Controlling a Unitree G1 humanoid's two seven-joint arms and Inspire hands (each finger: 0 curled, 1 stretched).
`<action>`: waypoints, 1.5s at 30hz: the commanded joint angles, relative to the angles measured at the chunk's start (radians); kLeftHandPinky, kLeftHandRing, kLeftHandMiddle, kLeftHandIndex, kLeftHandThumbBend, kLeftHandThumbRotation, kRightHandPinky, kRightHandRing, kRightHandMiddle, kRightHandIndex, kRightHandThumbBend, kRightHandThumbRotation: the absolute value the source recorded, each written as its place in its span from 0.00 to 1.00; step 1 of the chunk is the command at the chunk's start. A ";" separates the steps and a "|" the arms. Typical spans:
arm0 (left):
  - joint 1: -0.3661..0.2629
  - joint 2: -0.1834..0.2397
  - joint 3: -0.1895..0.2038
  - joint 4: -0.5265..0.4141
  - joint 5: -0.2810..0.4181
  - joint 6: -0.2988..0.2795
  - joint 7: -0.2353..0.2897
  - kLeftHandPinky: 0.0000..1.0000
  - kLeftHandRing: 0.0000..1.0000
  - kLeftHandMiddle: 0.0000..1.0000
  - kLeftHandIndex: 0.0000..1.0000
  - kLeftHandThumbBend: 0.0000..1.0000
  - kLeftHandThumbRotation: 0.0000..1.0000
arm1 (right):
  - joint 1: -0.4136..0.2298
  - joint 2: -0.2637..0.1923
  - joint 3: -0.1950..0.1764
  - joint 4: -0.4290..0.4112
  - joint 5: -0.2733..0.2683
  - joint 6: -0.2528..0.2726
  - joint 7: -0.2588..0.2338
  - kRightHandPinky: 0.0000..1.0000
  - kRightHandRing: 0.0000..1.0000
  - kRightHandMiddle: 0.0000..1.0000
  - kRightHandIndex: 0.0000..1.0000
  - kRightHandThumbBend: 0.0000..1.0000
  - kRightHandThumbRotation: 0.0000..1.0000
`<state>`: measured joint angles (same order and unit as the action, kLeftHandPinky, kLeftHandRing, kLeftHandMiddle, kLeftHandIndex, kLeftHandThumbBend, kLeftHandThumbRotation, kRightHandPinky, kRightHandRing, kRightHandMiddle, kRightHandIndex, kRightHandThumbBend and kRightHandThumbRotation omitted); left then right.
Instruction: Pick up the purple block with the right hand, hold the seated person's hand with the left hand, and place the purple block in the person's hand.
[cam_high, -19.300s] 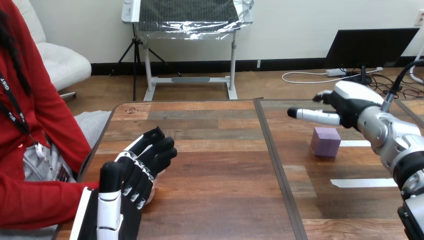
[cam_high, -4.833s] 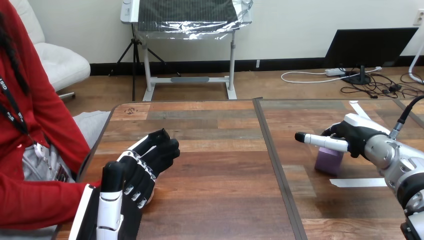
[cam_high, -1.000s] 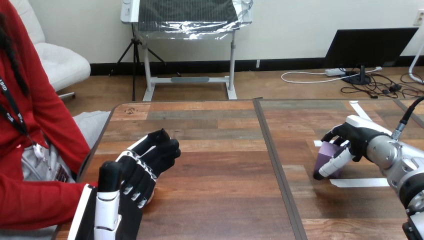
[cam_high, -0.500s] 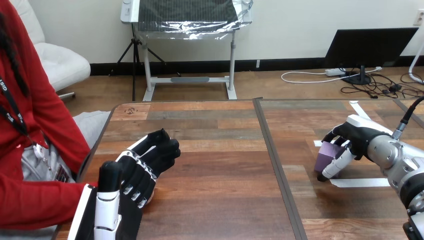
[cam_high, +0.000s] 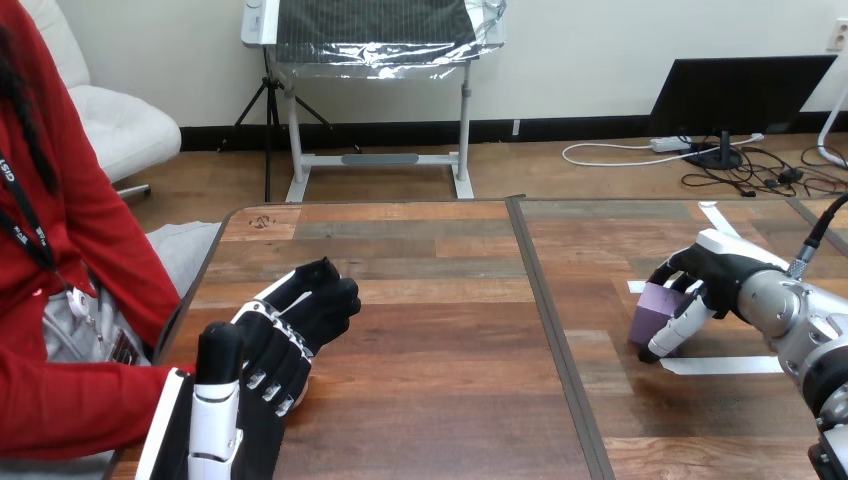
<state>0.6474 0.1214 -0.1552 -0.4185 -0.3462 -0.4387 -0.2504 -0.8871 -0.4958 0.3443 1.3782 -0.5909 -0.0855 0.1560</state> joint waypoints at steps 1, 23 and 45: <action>-0.033 -0.018 0.002 -0.021 -0.003 -0.005 -0.006 0.85 0.80 0.77 0.77 0.53 1.00 | -0.039 -0.018 -0.005 -0.019 0.007 -0.004 -0.019 0.71 0.75 0.79 0.81 0.87 0.05; -0.032 -0.022 -0.001 -0.029 0.004 0.006 0.006 0.85 0.80 0.76 0.76 0.52 1.00 | -0.029 -0.017 -0.003 -0.018 0.007 -0.017 -0.032 0.65 0.71 0.75 0.77 0.85 0.02; -0.032 -0.024 0.000 -0.020 0.004 0.002 0.003 0.84 0.79 0.76 0.75 0.50 0.97 | -0.017 0.001 -0.006 -0.013 0.009 0.008 -0.047 0.62 0.67 0.71 0.72 0.77 0.00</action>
<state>0.6475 0.1213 -0.1553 -0.4186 -0.3455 -0.4303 -0.2481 -0.8831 -0.5060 0.3438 1.3783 -0.5882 -0.0793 0.1464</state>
